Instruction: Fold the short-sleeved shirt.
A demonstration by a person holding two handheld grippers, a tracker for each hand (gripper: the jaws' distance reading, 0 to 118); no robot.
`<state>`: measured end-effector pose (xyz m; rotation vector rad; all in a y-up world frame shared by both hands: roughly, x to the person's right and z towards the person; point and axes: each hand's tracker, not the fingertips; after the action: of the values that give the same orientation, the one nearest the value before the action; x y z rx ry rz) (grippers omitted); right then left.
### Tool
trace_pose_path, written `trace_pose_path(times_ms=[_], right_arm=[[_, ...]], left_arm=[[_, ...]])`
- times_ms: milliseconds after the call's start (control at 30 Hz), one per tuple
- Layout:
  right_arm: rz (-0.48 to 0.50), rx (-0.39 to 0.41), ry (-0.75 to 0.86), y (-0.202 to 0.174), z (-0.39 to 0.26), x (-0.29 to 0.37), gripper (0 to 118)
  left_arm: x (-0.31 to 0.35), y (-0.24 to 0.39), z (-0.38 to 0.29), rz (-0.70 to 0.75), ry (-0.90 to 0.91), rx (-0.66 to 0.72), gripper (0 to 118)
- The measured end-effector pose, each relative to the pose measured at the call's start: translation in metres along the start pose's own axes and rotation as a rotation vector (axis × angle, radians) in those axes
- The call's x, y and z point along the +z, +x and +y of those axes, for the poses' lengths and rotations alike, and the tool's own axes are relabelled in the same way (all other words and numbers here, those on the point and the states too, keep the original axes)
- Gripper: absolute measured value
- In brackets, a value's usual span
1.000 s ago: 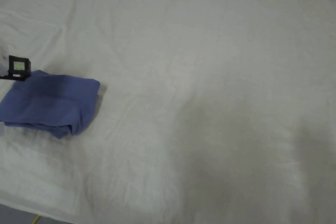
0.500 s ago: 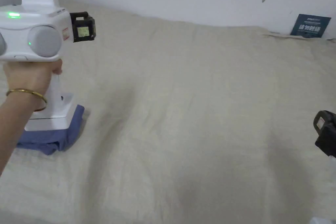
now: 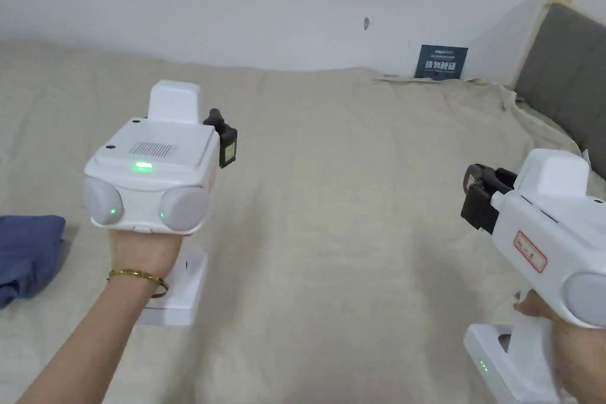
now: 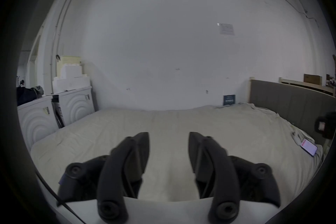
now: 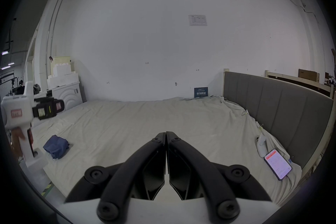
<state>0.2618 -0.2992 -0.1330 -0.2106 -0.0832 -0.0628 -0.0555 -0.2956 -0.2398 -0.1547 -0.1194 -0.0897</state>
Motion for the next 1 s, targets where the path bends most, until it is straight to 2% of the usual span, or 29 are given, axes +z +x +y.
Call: trace_pose_path(times_ms=[33, 100, 233, 1000], right_arm=[[-0.001, -0.004, 0.006, 0.008, -0.003, 0.0, 0], [-0.008, -0.002, 0.008, 0.011, -0.006, 0.005, 0], [-0.011, -0.009, 0.006, 0.018, -0.015, 0.012, 0], [-0.022, -0.007, -0.047, 0.014, -0.059, 0.028, 0]], left_arm=[[0.003, 0.006, -0.006, 0.002, -0.003, -0.019, 16], [0.007, 0.013, -0.017, -0.007, 0.004, -0.036, 14], [0.02, 0.015, -0.028, -0.032, -0.007, 0.005, 0], [0.043, 0.003, -0.084, -0.047, -0.077, 0.047, 0]])
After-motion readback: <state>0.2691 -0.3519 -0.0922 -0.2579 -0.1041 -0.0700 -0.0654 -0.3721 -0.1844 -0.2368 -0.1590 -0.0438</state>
